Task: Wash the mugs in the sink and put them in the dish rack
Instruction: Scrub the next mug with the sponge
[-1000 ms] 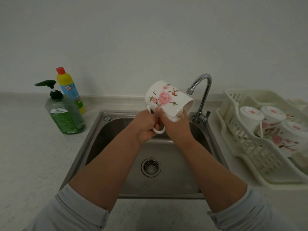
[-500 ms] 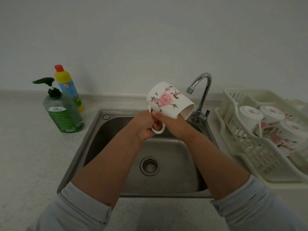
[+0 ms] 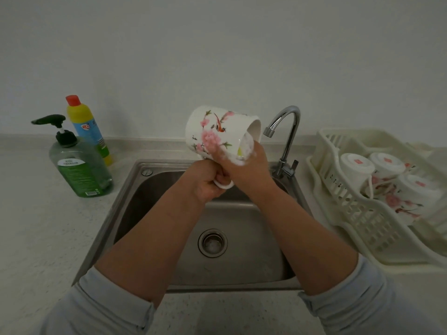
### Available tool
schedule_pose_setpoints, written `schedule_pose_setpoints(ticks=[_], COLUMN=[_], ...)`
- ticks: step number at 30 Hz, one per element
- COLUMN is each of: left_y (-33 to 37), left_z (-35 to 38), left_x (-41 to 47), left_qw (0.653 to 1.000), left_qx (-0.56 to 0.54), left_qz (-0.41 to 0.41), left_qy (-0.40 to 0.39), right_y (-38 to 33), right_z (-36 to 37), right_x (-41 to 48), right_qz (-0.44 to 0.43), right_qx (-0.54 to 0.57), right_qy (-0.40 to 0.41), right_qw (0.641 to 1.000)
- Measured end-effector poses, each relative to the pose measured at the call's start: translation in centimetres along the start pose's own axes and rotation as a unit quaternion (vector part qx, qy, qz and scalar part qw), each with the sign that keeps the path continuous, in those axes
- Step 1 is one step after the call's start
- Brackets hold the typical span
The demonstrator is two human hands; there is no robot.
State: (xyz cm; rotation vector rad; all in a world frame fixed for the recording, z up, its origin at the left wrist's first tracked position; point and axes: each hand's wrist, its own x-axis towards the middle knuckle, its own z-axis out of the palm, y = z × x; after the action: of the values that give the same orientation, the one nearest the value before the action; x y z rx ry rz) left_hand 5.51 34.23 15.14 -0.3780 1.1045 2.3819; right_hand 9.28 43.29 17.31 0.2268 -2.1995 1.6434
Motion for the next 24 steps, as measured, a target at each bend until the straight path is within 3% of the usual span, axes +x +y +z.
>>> schedule_pose_setpoints(ticks=[1, 3, 6, 8, 11, 13, 15, 20, 24], left_y=[0.0, 0.1, 0.0, -0.2, -0.7, -1.4, -2.2, -2.3, -0.7], left_z=[-0.1, -0.2, -0.1, -0.3, -0.8, -0.9, -1.0, -1.7, -3.1], left_x=[0.1, -0.1, -0.3, 0.1, 1.4, 2.3, 2.6, 3.5, 3.2], left_qw=[1.0, 1.0, 0.999, 0.999, 0.998, 0.995, 0.993, 0.993, 0.96], left_qx=[-0.006, -0.011, 0.003, 0.03, 0.065, 0.088, 0.111, 0.114, 0.269], left_qz=[-0.009, -0.016, -0.001, 0.012, 0.021, 0.012, 0.005, -0.012, -0.041], left_qy=[0.002, -0.007, -0.05, -0.036, 0.0, 0.039, 0.033, -0.024, -0.062], right_y=[0.3, 1.4, 2.5, 3.2, 2.5, 1.8, 1.1, 1.1, 2.0], right_z=[-0.2, -0.8, -1.0, -0.6, 0.0, 0.1, 0.2, 0.2, -0.3], right_x=[-0.1, 0.1, 0.9, 1.0, 0.9, 1.1, 1.3, 1.5, 2.2], right_qz=[-0.024, -0.101, -0.162, -0.127, 0.037, 0.164, 0.22, 0.149, 0.06], right_qx=[-0.006, -0.118, -0.282, -0.231, -0.011, 0.149, 0.231, 0.155, 0.018], right_qy=[0.002, -0.024, -0.116, -0.136, -0.143, -0.133, -0.096, -0.026, -0.015], right_qw=[1.0, 0.988, 0.939, 0.955, 0.989, 0.966, 0.943, 0.976, 0.998])
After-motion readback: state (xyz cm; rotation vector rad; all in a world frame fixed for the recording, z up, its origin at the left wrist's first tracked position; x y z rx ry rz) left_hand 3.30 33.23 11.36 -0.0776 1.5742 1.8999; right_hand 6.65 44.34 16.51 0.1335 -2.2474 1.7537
